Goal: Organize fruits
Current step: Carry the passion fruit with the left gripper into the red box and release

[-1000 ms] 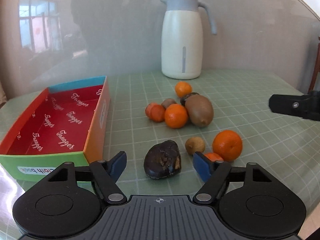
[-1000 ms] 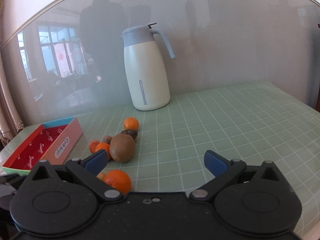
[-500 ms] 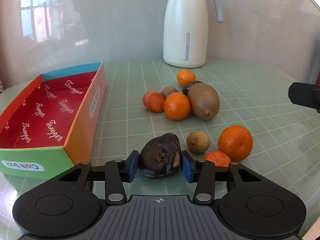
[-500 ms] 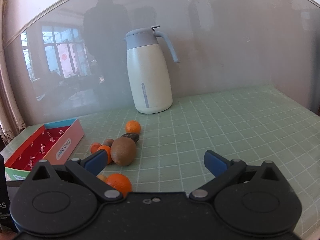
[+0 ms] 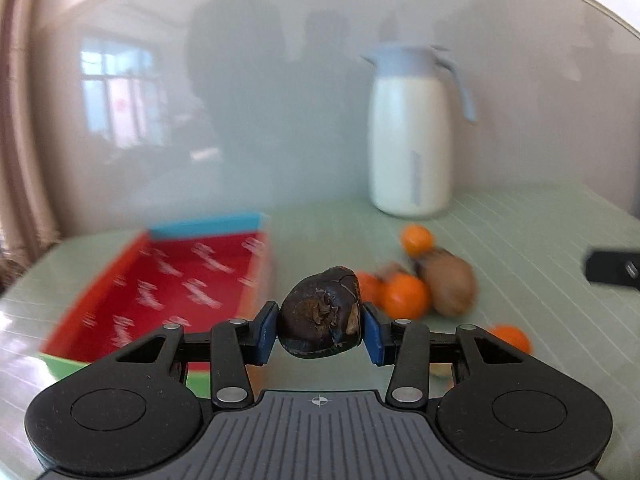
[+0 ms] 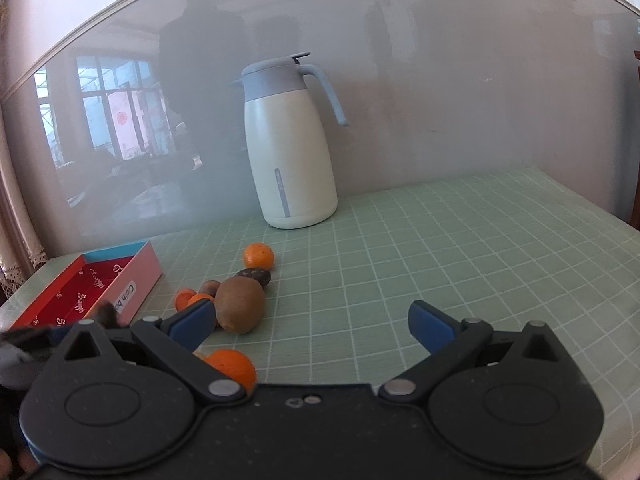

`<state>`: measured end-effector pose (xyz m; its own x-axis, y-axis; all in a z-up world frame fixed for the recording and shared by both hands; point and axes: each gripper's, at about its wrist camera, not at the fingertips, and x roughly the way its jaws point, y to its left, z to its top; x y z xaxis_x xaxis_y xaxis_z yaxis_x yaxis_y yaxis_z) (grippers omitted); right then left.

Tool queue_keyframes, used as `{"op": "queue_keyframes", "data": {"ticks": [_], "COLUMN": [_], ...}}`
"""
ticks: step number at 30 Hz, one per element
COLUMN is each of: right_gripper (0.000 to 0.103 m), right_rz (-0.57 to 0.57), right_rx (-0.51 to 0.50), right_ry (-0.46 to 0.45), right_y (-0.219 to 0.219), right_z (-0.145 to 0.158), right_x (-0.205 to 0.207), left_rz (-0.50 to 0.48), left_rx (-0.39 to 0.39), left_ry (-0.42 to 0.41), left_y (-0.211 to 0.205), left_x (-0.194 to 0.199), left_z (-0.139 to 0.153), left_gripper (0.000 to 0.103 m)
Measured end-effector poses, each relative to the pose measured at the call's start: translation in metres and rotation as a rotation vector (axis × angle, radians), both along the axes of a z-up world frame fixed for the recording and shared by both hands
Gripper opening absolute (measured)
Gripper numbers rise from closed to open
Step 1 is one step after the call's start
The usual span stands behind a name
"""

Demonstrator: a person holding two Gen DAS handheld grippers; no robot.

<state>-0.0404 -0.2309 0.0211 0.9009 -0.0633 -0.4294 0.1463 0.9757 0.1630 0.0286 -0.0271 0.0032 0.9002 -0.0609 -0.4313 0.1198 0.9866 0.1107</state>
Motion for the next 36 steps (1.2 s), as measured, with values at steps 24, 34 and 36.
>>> {"op": "queue_keyframes", "data": {"ticks": [24, 34, 36], "right_gripper": [0.103, 0.103, 0.103], "right_rz": [0.128, 0.105, 0.1], "right_rx": [-0.01, -0.012, -0.016], "right_ry": [0.007, 0.009, 0.011], "right_y": [0.059, 0.05, 0.049], "right_z": [-0.001, -0.002, -0.002], "right_x": [0.024, 0.021, 0.022], "left_rz": [0.362, 0.423, 0.422], "left_rx": [-0.043, -0.058, -0.067], "left_ry": [0.158, 0.179, 0.164], "left_y": [0.121, 0.123, 0.122], "left_x": [0.061, 0.064, 0.061], "left_z": [-0.012, -0.015, -0.013], "left_gripper": [0.044, 0.053, 0.066]}}
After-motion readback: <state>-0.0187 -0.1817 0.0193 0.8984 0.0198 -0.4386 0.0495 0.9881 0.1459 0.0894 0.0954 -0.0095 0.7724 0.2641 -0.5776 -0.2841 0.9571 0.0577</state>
